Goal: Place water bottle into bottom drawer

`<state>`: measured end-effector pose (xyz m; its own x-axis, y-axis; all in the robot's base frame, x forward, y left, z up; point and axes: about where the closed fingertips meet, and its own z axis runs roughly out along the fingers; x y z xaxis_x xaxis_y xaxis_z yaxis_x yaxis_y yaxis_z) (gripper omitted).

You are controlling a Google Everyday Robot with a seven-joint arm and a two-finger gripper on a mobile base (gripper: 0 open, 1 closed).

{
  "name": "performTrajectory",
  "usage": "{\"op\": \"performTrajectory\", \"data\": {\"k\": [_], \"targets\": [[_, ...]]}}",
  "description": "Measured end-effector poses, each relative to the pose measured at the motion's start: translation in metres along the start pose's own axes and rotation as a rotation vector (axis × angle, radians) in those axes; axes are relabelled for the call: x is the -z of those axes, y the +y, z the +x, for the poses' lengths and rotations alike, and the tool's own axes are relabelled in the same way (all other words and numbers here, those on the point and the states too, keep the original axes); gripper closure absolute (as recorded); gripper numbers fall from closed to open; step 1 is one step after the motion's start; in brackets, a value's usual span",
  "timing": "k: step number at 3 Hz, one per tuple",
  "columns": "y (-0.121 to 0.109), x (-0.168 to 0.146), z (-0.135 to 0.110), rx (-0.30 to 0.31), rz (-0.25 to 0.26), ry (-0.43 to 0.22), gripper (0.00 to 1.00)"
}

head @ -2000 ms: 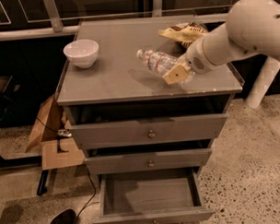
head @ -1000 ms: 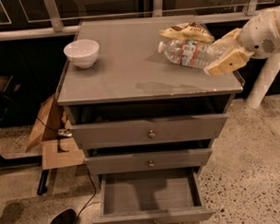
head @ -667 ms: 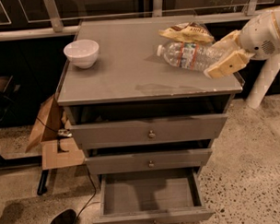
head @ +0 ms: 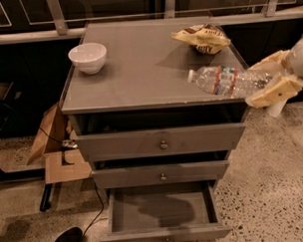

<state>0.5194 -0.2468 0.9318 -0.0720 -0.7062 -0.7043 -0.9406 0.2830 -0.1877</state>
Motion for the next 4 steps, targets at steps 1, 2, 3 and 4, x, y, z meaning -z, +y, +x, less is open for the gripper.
{"op": "performTrajectory", "data": {"k": [1, 2, 3, 4], "targets": [[0.028, -0.016, 0.036, 0.007, -0.054, -0.020, 1.00], [0.061, -0.051, 0.074, 0.019, -0.143, -0.042, 1.00], [0.061, -0.052, 0.074, 0.019, -0.143, -0.042, 1.00], [0.066, -0.070, 0.094, 0.049, -0.162, -0.035, 1.00]]}}
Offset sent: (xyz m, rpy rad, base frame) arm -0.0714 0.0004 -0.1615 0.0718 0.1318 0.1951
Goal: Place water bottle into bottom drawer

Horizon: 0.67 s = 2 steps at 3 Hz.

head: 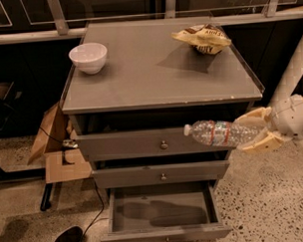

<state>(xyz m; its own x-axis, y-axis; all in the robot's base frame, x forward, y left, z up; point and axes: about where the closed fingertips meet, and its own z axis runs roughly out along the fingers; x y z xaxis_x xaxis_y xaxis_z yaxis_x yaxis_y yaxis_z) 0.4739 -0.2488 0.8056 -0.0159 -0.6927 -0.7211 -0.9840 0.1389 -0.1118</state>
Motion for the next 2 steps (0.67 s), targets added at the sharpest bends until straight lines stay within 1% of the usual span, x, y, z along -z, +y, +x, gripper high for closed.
{"op": "performTrajectory", "data": {"k": [1, 2], "targets": [[0.008, -0.040, 0.037, 0.037, -0.034, -0.001, 1.00], [0.019, -0.094, 0.075, 0.079, -0.069, 0.007, 1.00]]}}
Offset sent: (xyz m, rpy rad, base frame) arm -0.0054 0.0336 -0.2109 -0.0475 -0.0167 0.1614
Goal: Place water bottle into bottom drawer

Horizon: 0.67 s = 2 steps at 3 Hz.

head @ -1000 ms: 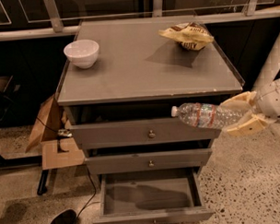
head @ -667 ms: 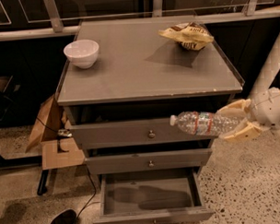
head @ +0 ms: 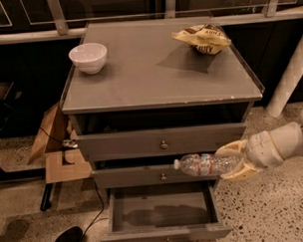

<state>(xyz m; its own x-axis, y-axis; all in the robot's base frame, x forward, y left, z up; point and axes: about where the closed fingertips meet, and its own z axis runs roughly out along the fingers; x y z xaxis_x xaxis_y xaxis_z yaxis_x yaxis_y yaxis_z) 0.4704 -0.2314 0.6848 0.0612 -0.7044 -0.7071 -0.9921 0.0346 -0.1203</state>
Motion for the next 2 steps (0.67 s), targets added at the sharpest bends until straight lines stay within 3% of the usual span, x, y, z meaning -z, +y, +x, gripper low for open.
{"op": "performTrajectory", "data": {"k": [1, 2], "targets": [[0.0128, -0.0682, 0.0467, 0.033, -0.047, 0.056, 1.00], [0.0128, -0.0682, 0.0467, 0.033, -0.047, 0.056, 1.00]]}}
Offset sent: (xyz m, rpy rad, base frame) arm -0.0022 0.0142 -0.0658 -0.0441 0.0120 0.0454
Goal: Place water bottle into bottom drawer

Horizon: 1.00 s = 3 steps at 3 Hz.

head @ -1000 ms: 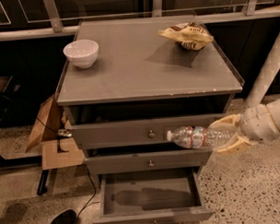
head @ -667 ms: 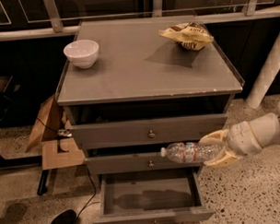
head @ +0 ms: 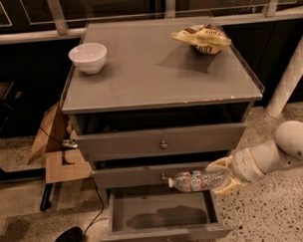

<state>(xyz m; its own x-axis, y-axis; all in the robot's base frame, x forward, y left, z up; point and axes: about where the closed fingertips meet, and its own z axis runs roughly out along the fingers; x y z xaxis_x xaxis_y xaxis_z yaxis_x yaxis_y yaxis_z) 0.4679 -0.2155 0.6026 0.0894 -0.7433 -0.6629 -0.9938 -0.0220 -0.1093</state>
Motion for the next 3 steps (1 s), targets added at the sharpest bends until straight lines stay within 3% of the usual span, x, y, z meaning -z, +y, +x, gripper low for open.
{"op": "performTrajectory", "data": {"k": [1, 3], "targets": [[-0.001, -0.022, 0.025, 0.028, 0.018, 0.023, 1.00], [-0.013, -0.123, 0.087, 0.088, 0.033, 0.033, 1.00]]}}
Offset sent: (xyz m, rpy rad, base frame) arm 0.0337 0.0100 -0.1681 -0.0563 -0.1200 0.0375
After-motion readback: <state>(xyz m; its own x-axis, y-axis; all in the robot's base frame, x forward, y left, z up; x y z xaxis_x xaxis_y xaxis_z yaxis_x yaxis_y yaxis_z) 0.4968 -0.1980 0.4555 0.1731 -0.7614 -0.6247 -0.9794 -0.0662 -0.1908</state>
